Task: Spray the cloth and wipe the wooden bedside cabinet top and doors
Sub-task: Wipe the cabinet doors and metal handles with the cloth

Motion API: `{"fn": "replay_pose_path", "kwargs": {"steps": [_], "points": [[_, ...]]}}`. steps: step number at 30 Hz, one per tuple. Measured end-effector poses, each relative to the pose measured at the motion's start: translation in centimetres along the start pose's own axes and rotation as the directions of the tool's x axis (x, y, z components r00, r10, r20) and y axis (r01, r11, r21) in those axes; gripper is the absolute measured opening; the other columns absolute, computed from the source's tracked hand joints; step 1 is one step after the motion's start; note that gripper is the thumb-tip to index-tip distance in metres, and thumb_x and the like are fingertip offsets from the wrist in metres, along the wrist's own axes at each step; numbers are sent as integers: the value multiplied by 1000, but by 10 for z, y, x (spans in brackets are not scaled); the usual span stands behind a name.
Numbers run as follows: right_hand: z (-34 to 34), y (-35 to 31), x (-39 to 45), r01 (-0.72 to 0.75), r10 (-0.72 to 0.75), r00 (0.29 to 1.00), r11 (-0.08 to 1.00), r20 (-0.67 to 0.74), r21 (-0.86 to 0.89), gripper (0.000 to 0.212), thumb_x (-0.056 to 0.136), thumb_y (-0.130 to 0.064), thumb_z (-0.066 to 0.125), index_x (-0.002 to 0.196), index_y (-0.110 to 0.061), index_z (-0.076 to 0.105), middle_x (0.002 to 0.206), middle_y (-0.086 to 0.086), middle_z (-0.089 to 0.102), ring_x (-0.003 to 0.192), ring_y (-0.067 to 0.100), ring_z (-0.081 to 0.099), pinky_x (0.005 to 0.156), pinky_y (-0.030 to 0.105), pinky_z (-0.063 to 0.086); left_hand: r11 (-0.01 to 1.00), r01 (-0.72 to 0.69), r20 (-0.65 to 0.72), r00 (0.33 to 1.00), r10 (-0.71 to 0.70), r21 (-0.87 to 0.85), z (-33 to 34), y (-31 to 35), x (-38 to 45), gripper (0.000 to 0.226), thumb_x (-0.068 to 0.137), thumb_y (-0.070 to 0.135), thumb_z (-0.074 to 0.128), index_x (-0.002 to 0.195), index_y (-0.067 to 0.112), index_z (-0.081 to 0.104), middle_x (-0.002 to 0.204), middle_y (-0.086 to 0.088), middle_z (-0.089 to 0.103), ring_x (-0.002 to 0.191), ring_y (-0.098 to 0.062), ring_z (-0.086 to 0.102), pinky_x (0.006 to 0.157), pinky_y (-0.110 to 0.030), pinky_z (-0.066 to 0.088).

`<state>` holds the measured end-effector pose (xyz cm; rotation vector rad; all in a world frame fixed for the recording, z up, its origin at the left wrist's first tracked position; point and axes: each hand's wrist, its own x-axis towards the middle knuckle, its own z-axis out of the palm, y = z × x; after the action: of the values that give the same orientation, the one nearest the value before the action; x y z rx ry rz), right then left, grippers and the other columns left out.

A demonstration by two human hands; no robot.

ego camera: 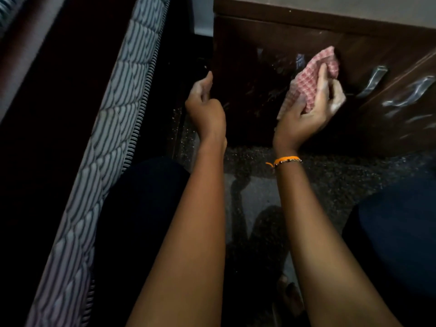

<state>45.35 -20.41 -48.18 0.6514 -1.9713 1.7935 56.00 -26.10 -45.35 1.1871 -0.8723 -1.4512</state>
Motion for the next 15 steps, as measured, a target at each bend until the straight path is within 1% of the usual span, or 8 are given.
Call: {"fn": "replay_pose_path", "kwargs": {"steps": [4, 5, 7, 9, 11, 13, 14, 15], "points": [[26, -24, -13, 176, -182, 971, 983, 152, 54, 35, 82, 11, 58, 116, 3, 62, 111, 25, 55, 107, 22, 50, 99, 26, 41, 997, -14, -35, 999, 12, -71, 6, -6, 9, 48, 79, -27, 29, 114, -10, 57, 118, -22, 60, 113, -27, 56, 81, -6, 45], [35, -29, -21, 293, -298, 925, 954, 237, 54, 35, 81, 10, 59, 114, -1, 63, 112, 26, 57, 106, 28, 52, 95, 32, 45, 997, -13, -42, 999, 10, -77, 6, -8, 12, 47, 78, -27, 30, 112, -11, 57, 111, -20, 62, 106, -25, 59, 80, -9, 47], [49, -36, -37, 562, -507, 753, 827, 418, -9, 35, 79, 0, 64, 112, -13, 65, 120, 15, 54, 106, 31, 52, 85, 37, 50, 999, -5, -31, 1000, 4, -32, 4, -11, 15, 43, 77, -23, 33, 107, -10, 60, 95, -10, 64, 90, -16, 59, 77, -15, 48], [56, -32, -42, 720, -591, 621, 690, 514, -76, 36, 80, -14, 67, 115, -24, 65, 123, 1, 39, 107, 23, 42, 80, 34, 51, 1000, 23, -6, 1000, -23, -3, 0, -11, 12, 40, 80, -18, 35, 106, -3, 62, 94, -8, 64, 88, -15, 58, 77, -22, 48], [53, -24, -36, 791, -622, 554, 600, 553, -118, 38, 82, -15, 65, 119, -25, 63, 122, -1, 34, 105, 21, 38, 78, 34, 52, 999, 49, 4, 999, -49, -18, -1, -7, 9, 42, 81, -18, 33, 110, -4, 60, 100, -12, 64, 94, -18, 60, 78, -20, 48], [40, -17, -22, 832, -649, 516, 535, 559, -147, 40, 85, -7, 59, 121, -24, 62, 122, 2, 38, 102, 22, 38, 80, 35, 50, 998, 50, 1, 999, -50, -41, 1, -3, 7, 46, 80, -22, 30, 116, -10, 57, 112, -20, 63, 107, -25, 59, 78, -14, 48], [31, -13, -13, 818, -652, 550, 547, 522, -178, 41, 85, -3, 57, 120, -22, 62, 122, 6, 45, 101, 23, 39, 83, 36, 48, 998, 48, 6, 999, -48, -52, 2, -2, 6, 47, 81, -23, 29, 118, -10, 55, 119, -23, 60, 114, -27, 56, 78, -10, 48], [24, -12, -2, 751, -625, 645, 623, 440, -217, 40, 85, 0, 57, 118, -21, 63, 119, 10, 52, 102, 22, 42, 86, 35, 47, 998, 42, 10, 999, -41, -53, 2, -2, 5, 48, 82, -23, 29, 120, -9, 55, 124, -22, 58, 118, -26, 53, 78, -6, 46]]}}
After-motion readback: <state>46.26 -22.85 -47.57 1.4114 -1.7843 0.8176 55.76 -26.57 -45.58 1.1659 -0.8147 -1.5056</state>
